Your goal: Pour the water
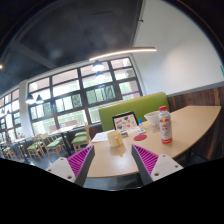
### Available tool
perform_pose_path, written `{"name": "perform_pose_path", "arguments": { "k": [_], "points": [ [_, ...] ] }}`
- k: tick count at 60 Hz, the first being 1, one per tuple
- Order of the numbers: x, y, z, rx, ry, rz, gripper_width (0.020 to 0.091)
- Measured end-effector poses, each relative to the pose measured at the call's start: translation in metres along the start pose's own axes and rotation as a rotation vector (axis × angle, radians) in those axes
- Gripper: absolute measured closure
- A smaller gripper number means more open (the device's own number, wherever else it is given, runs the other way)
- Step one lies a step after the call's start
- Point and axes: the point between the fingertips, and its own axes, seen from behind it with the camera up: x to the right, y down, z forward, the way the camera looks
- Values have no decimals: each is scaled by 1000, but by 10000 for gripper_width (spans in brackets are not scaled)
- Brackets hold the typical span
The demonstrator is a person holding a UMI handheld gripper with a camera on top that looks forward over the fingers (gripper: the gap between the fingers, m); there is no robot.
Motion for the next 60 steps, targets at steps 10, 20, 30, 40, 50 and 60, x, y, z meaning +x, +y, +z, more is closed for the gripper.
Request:
{"name": "perform_pose_path", "arguments": {
  "k": [10, 20, 30, 40, 50, 60],
  "points": [
    [10, 21, 9, -57, 24, 3, 296],
    [38, 22, 16, -55, 58, -4, 298],
    [104, 19, 38, -57, 103, -87, 307],
    [191, -7, 77, -58, 231, -114, 312],
    [240, -7, 132, -144, 273, -172, 313],
    [272, -9, 181, -173, 321, -260, 331]
  ]
}}
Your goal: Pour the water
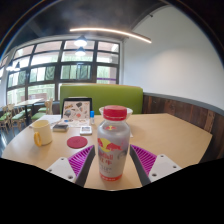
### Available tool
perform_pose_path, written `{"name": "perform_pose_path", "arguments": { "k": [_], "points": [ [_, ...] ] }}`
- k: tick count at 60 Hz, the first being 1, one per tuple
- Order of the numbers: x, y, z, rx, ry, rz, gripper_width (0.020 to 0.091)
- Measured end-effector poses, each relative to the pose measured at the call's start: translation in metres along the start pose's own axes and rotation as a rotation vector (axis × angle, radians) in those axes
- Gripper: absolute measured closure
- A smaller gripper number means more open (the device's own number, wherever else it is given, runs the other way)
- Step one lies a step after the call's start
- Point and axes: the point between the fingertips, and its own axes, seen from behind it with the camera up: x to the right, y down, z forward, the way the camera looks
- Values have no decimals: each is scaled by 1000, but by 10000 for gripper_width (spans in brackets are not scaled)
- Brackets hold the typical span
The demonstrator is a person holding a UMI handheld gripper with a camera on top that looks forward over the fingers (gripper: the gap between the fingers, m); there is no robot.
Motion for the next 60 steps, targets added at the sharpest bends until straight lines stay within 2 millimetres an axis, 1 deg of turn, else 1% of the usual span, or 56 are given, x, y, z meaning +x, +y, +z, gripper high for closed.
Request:
{"name": "perform_pose_path", "arguments": {
  "k": [1, 4, 5, 7, 8, 13, 14, 15, 16, 19, 20, 21, 24, 29, 32, 35, 38, 42, 47, 48, 53, 54, 55, 60],
  "points": [
    [0, 0, 4, -1, 1, -6, 348],
    [-2, -2, 14, 4, -5, -27, 540],
    [-4, -1, 17, 3, -12, -29, 564],
    [-5, -3, 22, 10, -22, -26, 574],
    [-6, -3, 24, 15, -26, -36, 594],
    [-14, -6, 25, 38, -48, -112, 655],
    [-15, -6, 25, 44, -45, -121, 671],
    [-13, -7, 23, 47, -40, -126, 672],
    [-17, -9, 27, 54, -32, -134, 697],
    [-20, -9, 27, 51, -24, -165, 700],
    [-22, -9, 27, 51, -24, -178, 715],
    [-23, -10, 28, 54, -20, -188, 715],
    [-23, -10, 26, 53, -3, -223, 716],
    [-32, -10, 30, 33, 18, -314, 717],
    [-39, -16, 34, 27, 34, -374, 717],
    [-47, -28, 41, 31, 57, -461, 717],
    [-53, -48, 46, 42, 97, -590, 718],
    [-74, -70, 56, 75, 151, -794, 718],
    [-101, -103, 67, 100, 196, -1066, 720],
    [-110, -104, 75, 114, 211, -1120, 718],
    [-142, -126, 86, 157, 279, -1420, 718],
    [-144, -134, 82, 157, 282, -1483, 717],
    [-146, -139, 82, 164, 278, -1533, 716],
    [-169, -146, 93, 197, 334, -1781, 715]
  ]
}}
